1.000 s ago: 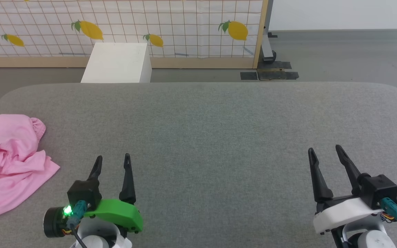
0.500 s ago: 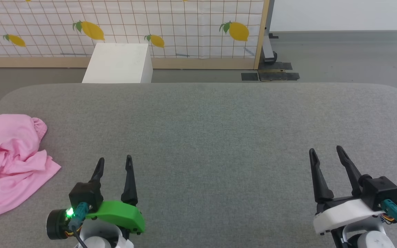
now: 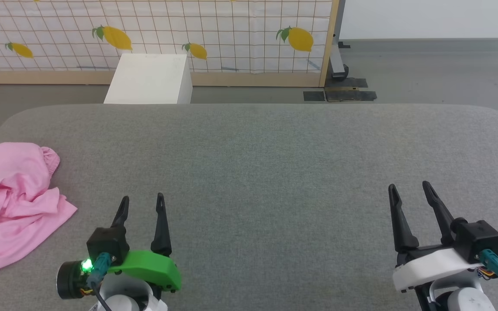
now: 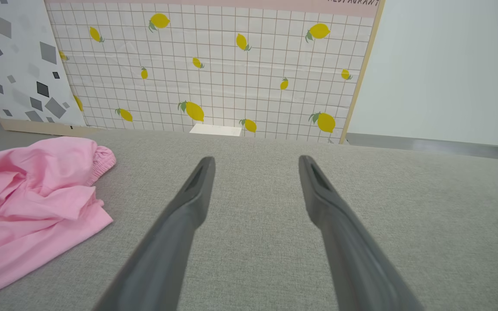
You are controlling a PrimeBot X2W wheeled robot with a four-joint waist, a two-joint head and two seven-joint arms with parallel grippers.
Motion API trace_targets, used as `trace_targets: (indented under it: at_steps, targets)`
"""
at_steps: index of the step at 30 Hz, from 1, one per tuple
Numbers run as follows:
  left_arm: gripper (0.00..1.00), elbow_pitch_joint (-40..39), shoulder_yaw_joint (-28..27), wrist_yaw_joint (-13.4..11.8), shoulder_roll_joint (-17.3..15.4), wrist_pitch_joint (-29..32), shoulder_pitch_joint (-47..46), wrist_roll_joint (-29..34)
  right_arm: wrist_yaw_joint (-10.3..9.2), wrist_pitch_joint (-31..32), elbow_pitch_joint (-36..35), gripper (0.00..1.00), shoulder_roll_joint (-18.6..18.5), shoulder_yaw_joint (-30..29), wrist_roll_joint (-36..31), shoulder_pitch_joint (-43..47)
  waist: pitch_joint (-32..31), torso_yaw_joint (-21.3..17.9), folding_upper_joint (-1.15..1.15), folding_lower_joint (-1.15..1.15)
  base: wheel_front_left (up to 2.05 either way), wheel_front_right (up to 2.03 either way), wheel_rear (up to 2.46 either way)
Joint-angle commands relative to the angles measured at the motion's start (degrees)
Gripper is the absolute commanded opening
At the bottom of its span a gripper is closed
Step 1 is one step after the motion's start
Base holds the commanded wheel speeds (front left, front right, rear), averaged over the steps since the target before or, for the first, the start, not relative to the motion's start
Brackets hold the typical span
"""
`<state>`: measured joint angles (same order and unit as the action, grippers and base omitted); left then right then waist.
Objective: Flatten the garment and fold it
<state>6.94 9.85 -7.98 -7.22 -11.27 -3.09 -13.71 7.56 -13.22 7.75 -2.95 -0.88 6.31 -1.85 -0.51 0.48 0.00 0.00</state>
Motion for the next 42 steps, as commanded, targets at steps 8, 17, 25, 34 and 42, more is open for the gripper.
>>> trace_targets:
  at_steps: [8,17,25,34,42]
  targets:
    - [1.00,0.2,0.6,-0.8,-0.8,-0.2,-1.2,-0.9,-0.08,-0.8,0.4,1.00,0.1,-0.1,0.6,-1.1,0.1,0.1,0.00,0.00,0.00,0.00,0.00]
    - [1.00,0.1,0.9,-1.2,-1.2,-0.2,-1.2,-1.0,-0.08,-0.7,0.4,1.00,0.1,0.1,0.8,-1.0,0.2,0.1,0.00,0.00,0.00,0.00,0.00]
    - [1.00,0.2,1.5,-1.3,-1.2,-0.1,-1.4,-1.2,-0.08,-0.7,0.4,1.00,0.1,-0.4,0.6,-0.8,0.1,0.9,0.00,0.00,0.00,0.00,0.00]
    - [1.00,0.6,1.6,-1.5,-1.5,-0.3,-2.0,-1.3,-0.08,0.0,-0.1,1.00,0.1,-0.9,0.2,0.1,0.6,10.2,0.00,0.00,0.00,0.00,0.00]
    - [1.00,0.1,0.3,-2.7,-2.6,-0.6,-0.9,-1.7,-0.08,0.2,-0.6,1.00,0.1,-0.5,-0.3,-0.2,0.9,21.5,0.00,0.00,0.00,0.00,0.00]
